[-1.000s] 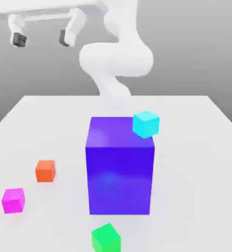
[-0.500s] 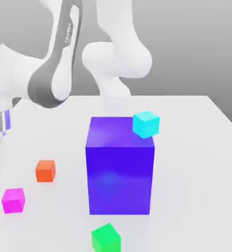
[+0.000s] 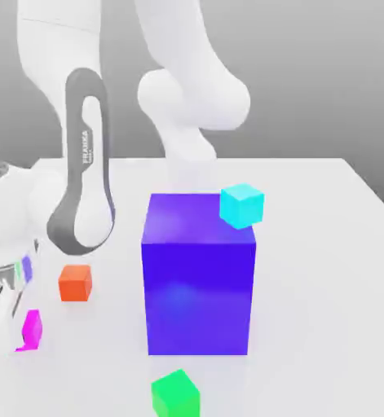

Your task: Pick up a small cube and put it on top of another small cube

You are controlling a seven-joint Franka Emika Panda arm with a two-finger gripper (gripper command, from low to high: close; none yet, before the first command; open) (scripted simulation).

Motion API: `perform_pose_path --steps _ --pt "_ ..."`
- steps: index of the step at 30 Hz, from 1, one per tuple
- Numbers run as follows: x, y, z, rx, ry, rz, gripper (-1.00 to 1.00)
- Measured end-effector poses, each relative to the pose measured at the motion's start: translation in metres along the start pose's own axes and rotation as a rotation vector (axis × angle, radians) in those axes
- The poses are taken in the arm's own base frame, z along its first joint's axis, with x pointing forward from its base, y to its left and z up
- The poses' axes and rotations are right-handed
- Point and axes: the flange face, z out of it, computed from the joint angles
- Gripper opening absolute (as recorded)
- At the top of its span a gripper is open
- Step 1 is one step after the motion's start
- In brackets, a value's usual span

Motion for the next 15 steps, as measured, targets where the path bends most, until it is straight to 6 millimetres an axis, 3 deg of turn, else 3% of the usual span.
perform_pose_path --steps 4,10,15 --pt "-0.007 0.0 -0.041 -0.001 0.001 -0.029 -1.0" --pt "-0.086 -0.003 -0.058 -0.001 0.004 -0.361 -1.0" --pt "-0.157 0.006 -0.07 -0.002 0.004 -0.655 -1.0"
